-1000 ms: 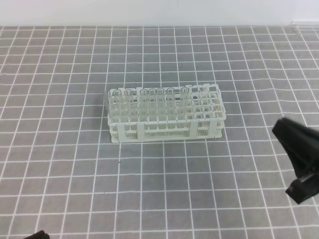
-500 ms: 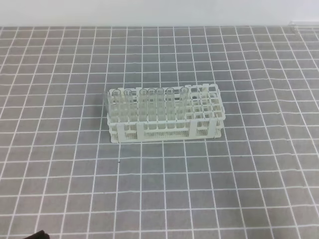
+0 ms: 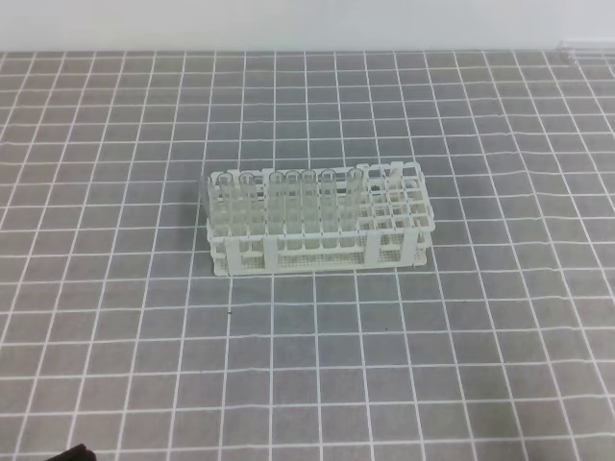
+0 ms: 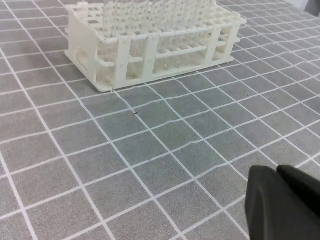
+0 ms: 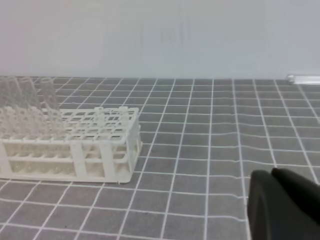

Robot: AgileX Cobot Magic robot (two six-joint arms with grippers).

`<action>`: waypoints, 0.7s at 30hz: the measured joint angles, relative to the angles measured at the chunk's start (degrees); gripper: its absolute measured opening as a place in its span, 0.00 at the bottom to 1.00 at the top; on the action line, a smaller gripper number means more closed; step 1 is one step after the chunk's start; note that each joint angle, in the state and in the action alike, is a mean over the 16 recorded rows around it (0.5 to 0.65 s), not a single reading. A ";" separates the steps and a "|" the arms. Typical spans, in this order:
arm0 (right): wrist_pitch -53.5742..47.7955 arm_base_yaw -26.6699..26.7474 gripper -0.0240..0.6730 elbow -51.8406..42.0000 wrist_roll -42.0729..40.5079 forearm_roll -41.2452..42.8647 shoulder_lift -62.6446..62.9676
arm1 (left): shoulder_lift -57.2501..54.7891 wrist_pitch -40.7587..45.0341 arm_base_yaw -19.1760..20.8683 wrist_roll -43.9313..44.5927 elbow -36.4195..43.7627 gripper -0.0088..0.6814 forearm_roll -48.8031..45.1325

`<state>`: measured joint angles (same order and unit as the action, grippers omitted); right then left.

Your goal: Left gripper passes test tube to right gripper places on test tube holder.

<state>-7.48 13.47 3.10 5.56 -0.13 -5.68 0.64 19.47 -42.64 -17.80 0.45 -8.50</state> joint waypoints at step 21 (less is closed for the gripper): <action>-9.13 -1.11 0.02 -3.24 -4.48 -0.98 6.03 | -0.14 -0.29 -0.01 -0.04 0.23 0.01 -0.09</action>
<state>-16.61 12.37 -0.13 1.08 -1.11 0.35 0.51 19.18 -42.66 -17.84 0.68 -8.59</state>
